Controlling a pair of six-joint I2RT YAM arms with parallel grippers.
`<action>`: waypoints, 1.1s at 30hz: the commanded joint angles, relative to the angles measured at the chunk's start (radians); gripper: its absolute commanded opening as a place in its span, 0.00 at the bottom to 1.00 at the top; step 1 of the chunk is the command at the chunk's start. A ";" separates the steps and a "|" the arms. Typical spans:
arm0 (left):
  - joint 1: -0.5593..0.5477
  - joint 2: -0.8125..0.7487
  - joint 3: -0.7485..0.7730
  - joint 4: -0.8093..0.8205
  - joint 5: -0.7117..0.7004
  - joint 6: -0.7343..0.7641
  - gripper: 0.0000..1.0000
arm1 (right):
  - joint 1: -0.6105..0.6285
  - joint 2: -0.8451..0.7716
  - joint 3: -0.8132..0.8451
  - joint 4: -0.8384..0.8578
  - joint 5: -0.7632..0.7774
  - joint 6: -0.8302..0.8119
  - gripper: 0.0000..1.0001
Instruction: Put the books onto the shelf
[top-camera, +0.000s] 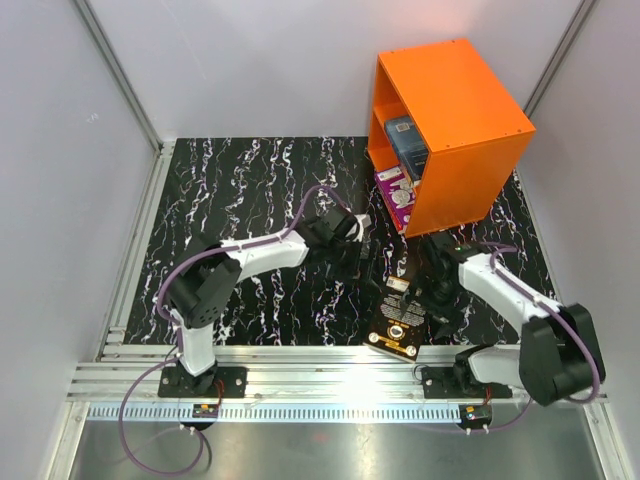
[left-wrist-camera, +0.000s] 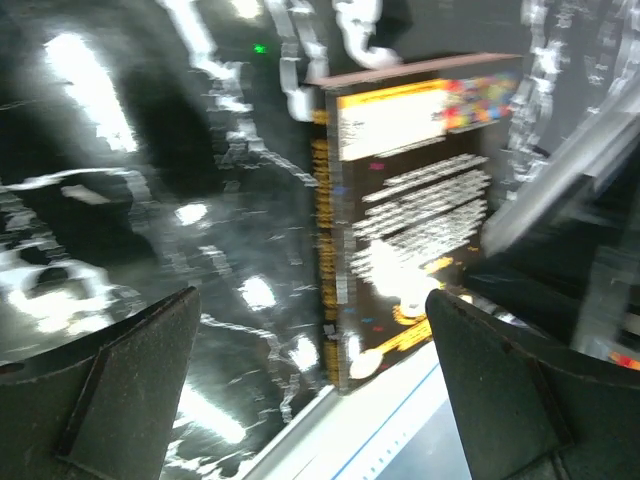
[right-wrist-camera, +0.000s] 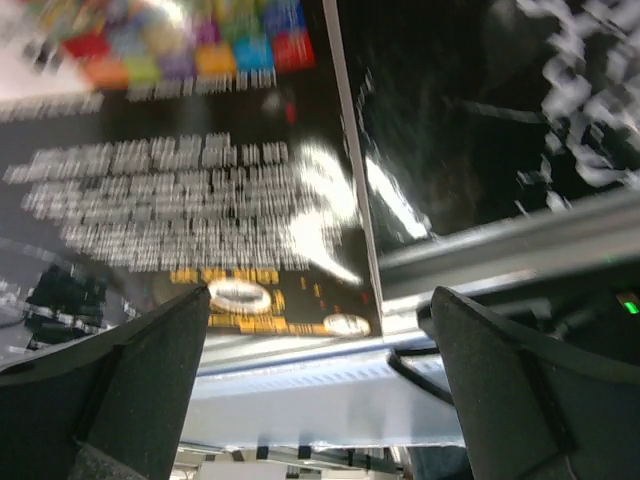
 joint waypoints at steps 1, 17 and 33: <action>-0.014 -0.004 -0.001 0.103 0.059 -0.061 0.99 | -0.008 0.097 -0.054 0.218 -0.063 0.029 1.00; -0.051 0.078 -0.050 0.158 0.127 -0.129 0.99 | -0.011 0.266 0.029 0.304 0.014 0.046 0.38; -0.049 0.039 -0.217 0.548 0.344 -0.311 0.99 | -0.010 0.141 0.185 0.285 -0.026 0.037 0.00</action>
